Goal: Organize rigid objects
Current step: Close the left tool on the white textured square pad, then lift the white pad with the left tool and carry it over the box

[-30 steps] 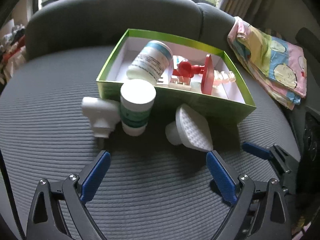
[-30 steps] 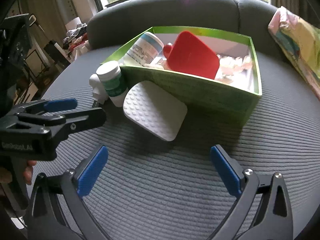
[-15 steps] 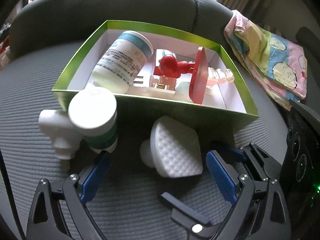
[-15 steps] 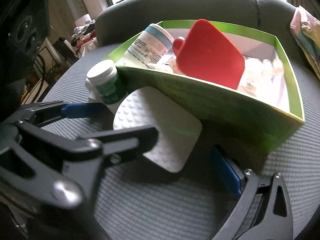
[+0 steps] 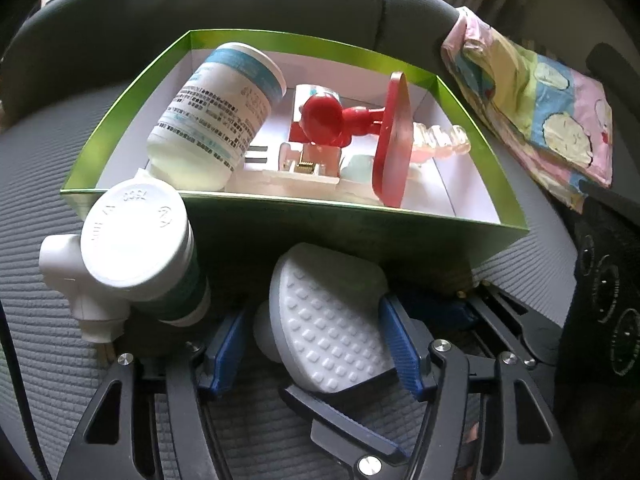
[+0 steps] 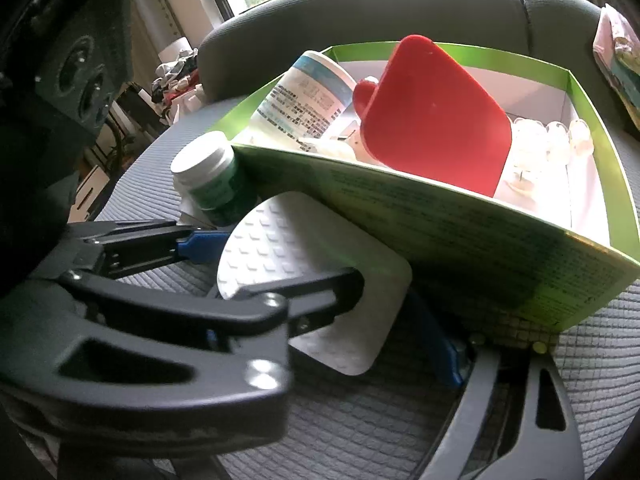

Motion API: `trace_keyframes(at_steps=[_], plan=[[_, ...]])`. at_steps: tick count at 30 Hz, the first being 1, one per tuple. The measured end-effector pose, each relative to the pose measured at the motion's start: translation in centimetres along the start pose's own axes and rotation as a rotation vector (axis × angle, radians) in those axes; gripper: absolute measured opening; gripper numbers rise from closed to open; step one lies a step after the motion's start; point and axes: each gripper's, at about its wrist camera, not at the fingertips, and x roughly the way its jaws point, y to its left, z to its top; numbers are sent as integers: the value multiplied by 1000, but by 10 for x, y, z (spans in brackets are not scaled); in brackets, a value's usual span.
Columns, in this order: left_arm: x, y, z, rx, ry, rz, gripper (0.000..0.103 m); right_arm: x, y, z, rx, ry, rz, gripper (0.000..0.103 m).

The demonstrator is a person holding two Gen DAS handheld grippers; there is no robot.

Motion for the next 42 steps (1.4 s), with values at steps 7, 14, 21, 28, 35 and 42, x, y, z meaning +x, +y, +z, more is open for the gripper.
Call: trace_keyframes(at_steps=[7, 14, 21, 28, 35, 42], plan=[[-9, -4, -5, 35, -22, 5, 63, -3, -2, 1, 23, -22, 10, 86], [-25, -17, -7, 80, -51, 10, 63, -18, 5, -2, 38, -50, 13, 86], [-48, -35, -13, 130, -98, 14, 63, -43, 17, -5, 24, -91, -7, 86], [-76, -50, -15, 167, -154, 12, 63, -72, 29, 0, -5, -132, -33, 86], [-106, -57, -5, 187, -223, 15, 63, -98, 41, 15, -41, -183, -51, 86], [-126, -53, 13, 191, -258, 16, 63, -108, 53, 37, -72, -218, -56, 86]])
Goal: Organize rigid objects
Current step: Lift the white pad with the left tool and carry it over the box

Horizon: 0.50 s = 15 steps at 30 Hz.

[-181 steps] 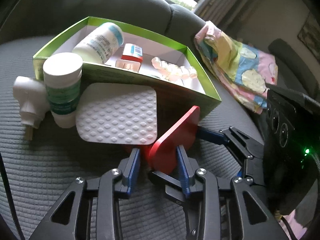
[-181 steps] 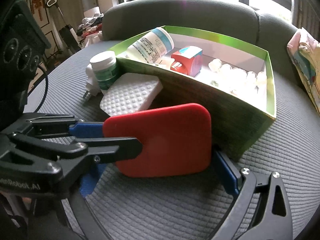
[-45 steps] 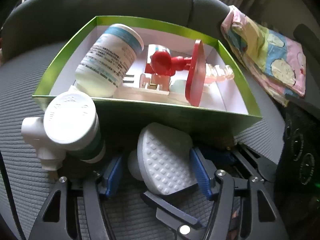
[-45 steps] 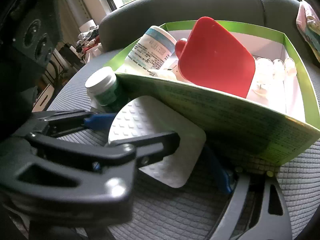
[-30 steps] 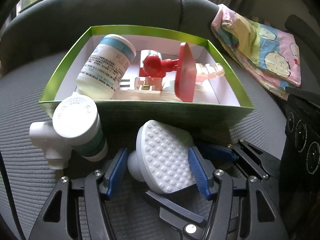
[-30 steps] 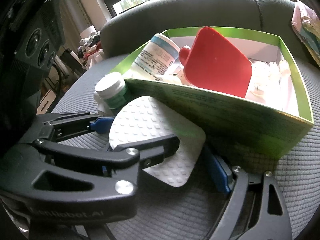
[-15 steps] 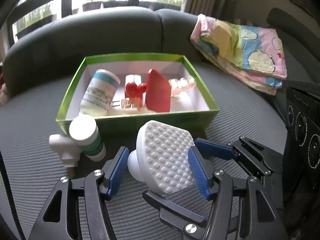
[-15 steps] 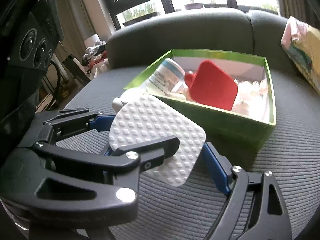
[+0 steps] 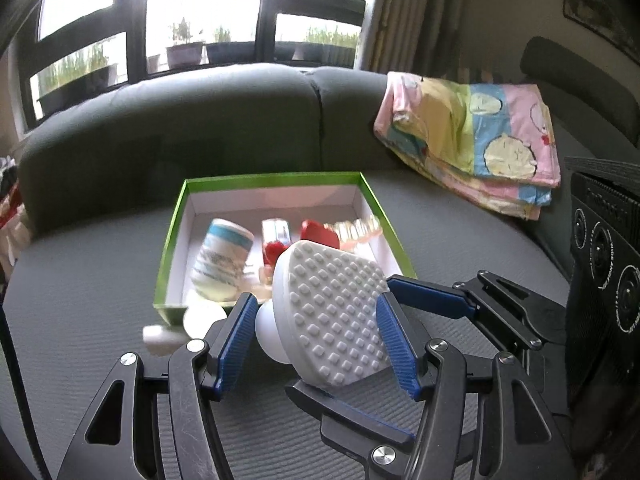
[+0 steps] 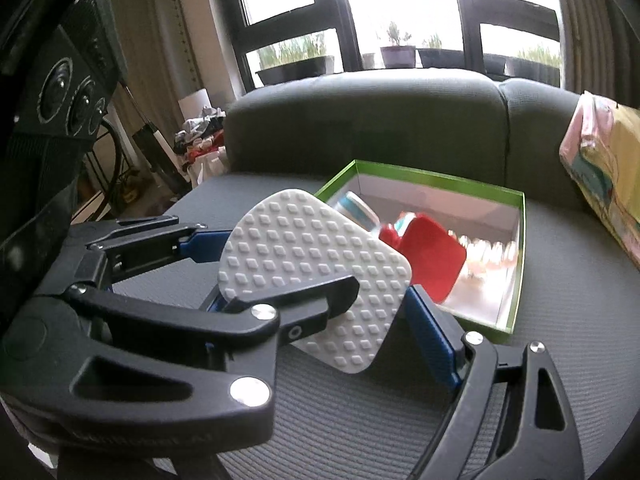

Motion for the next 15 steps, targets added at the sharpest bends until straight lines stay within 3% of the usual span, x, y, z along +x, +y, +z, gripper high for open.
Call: trace_keyframes(at_steps=[8, 15], plan=[[-6, 20, 55, 2, -56, -33, 63, 4, -4, 55, -19, -47, -7, 86], [9, 39, 82, -13, -50, -51, 63, 23, -20, 91, -7, -56, 11, 86]])
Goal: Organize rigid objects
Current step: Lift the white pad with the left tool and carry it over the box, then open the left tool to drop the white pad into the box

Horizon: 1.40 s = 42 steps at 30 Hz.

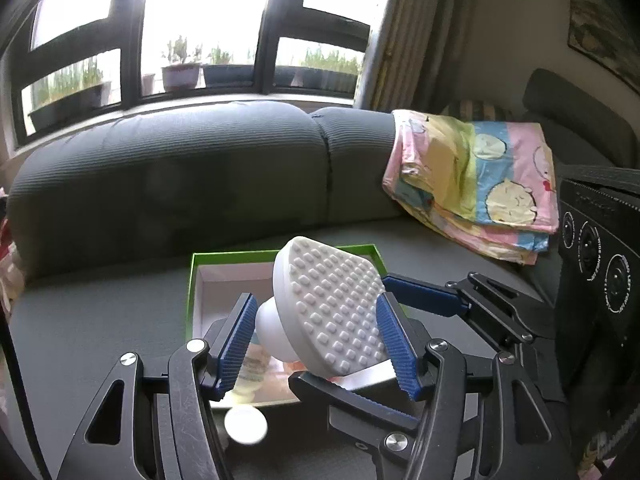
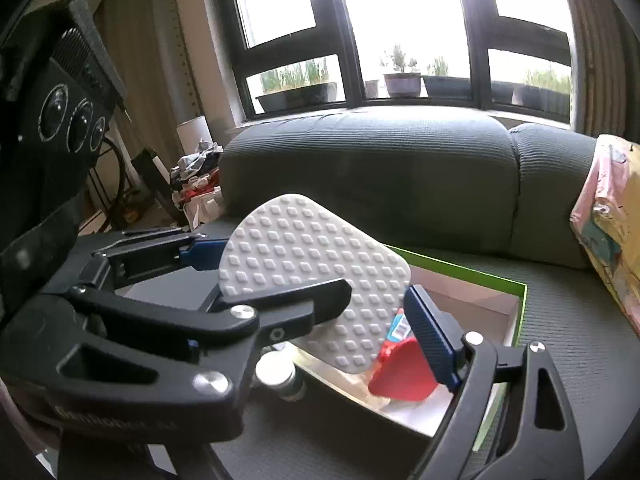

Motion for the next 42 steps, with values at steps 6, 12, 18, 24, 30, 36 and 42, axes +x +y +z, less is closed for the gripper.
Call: trace_keyframes(at_steps=[6, 12, 18, 24, 30, 36, 42], plan=[[42, 18, -8, -54, 72, -27, 63, 33, -19, -10, 42, 53, 5, 86], [85, 29, -24, -119, 138, -62, 63, 64, -44, -31, 90, 130, -5, 86], [96, 43, -25, -162, 110, -75, 63, 81, -55, -32, 94, 151, -21, 75], [111, 58, -24, -233, 111, -77, 63, 104, -60, -30, 83, 180, -47, 73], [118, 67, -21, -279, 124, -68, 63, 116, -64, -21, 99, 206, -90, 81], [104, 78, -16, -313, 110, 9, 102, 104, -64, -10, 88, 173, -144, 91], [66, 91, -15, -328, 66, 44, 102, 65, -69, -8, 141, 106, -132, 96]])
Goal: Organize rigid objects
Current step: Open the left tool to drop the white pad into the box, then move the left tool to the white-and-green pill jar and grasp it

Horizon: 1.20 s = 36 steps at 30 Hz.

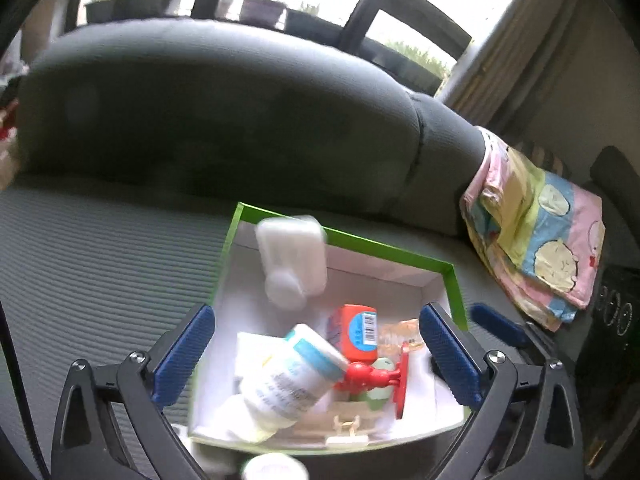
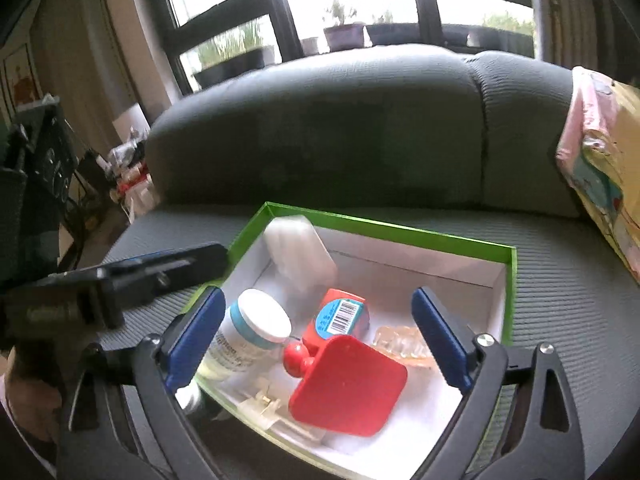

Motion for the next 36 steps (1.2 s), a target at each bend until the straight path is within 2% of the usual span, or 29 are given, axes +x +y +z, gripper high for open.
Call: trace_keyframes(at_steps=[10, 16, 21, 29, 36], plan=[[-58, 20, -28, 13, -29, 103, 102, -56, 13, -35, -11, -29, 11, 97], [-82, 25, -57, 45, -35, 180, 102, -74, 37, -61, -68, -17, 18, 97], [-94, 25, -82, 75, -37, 210, 102, -83, 59, -83, -101, -4, 39, 97], [-101, 47, -118, 71, -20, 210, 102, -70, 81, -116, -130, 52, 70, 97], [-91, 60, -139, 98, -24, 141, 102, -47, 90, -139, -73, 91, 116, 97]])
